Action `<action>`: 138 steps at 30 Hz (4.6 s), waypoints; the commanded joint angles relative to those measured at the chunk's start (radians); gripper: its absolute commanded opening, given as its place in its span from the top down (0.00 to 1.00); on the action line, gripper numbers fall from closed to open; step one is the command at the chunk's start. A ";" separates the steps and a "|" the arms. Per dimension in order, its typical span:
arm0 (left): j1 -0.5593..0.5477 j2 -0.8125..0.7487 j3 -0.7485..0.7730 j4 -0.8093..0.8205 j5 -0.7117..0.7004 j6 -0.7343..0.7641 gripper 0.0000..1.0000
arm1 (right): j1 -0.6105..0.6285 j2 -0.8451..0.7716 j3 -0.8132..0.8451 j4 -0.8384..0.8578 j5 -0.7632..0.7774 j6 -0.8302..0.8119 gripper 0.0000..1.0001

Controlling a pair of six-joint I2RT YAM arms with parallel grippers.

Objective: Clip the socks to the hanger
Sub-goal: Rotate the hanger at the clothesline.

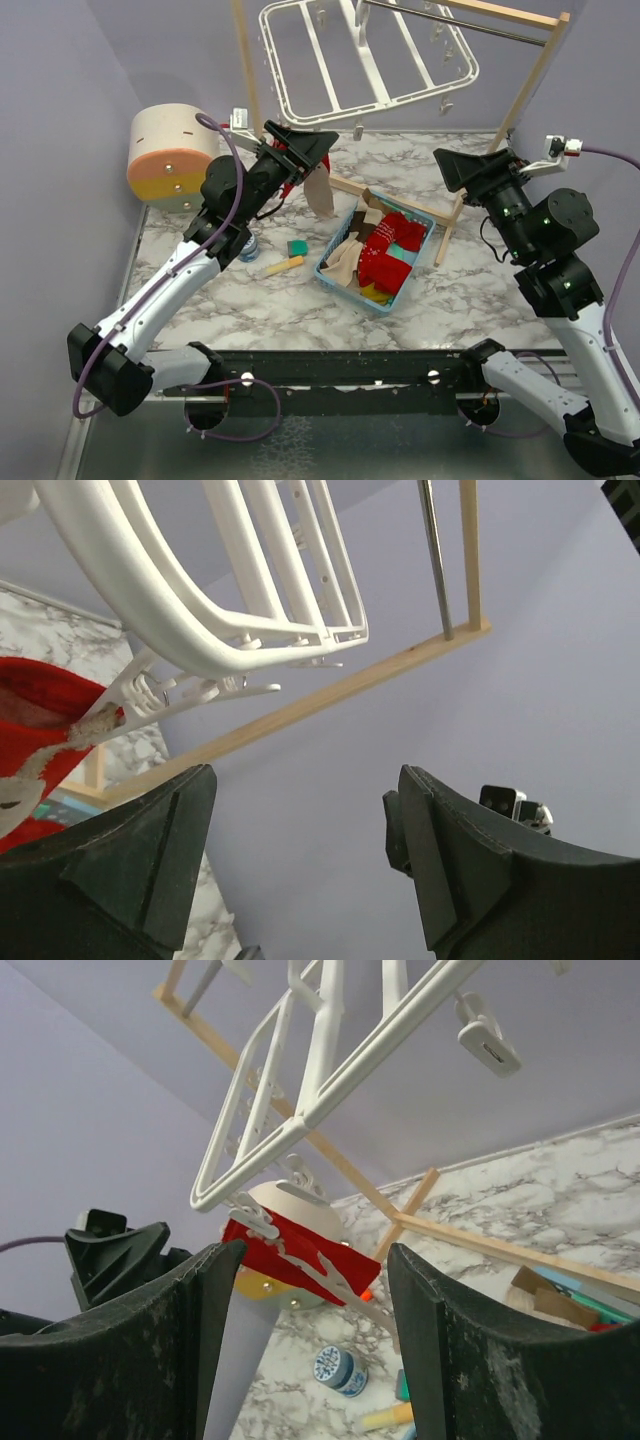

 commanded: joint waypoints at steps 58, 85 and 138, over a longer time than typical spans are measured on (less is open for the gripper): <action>0.412 0.414 0.367 0.135 0.245 -0.364 0.53 | -0.106 0.376 0.241 0.164 0.134 0.406 0.49; 0.272 0.015 0.089 -0.081 0.188 -0.174 0.17 | -0.106 0.308 0.154 0.126 -0.093 0.487 0.86; 0.364 0.452 0.421 0.173 0.474 -0.505 0.86 | -0.106 0.247 0.171 0.034 -0.016 0.471 0.35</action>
